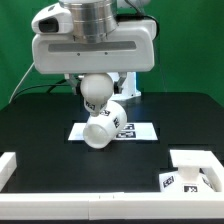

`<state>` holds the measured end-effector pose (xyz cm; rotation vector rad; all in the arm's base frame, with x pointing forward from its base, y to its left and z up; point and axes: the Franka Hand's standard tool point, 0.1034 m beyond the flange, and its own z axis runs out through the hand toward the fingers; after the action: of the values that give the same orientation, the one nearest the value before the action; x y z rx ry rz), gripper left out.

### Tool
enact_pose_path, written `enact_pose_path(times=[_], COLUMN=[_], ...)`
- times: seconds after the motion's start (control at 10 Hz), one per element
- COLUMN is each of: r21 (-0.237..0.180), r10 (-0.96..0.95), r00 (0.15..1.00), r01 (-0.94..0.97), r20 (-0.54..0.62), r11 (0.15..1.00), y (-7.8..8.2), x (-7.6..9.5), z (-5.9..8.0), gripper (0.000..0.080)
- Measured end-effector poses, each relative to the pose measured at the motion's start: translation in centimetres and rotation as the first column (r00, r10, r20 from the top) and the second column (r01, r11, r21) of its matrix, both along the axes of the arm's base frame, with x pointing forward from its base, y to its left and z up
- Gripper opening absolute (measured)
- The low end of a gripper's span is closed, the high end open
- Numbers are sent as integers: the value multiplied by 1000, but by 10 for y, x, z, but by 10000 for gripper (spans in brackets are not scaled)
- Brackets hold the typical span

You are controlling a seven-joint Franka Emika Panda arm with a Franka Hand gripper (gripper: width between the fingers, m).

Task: Assemble lamp

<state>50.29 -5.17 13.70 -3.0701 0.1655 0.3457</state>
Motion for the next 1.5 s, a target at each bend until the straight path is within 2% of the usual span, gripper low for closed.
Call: enact_pose_path(times=[0.1, 0.3, 0.4, 0.5, 0.6, 0.9, 1.0, 1.1, 1.3, 1.5], r21=[-1, 89, 107, 109, 68, 85, 84, 103, 101, 101], r10=[-37, -145, -205, -235, -217, -226, -226, -245, -235, -229], r00=[998, 967, 929, 885, 870, 777, 786, 767, 755, 754], r01=[37, 130, 181, 208, 209, 218, 218, 230, 219, 212], r20=[54, 207, 307, 401, 443, 588, 575, 593, 612, 616], r11=[999, 988, 978, 972, 976, 972, 972, 968, 970, 972], y=[6, 59, 74, 89, 97, 102, 102, 109, 119, 120], x=[3, 44, 58, 60, 56, 60, 57, 68, 89, 91], z=[3, 55, 72, 78, 77, 75, 71, 66, 49, 48], gripper=[574, 574, 574, 574, 574, 574, 575, 575, 575, 575])
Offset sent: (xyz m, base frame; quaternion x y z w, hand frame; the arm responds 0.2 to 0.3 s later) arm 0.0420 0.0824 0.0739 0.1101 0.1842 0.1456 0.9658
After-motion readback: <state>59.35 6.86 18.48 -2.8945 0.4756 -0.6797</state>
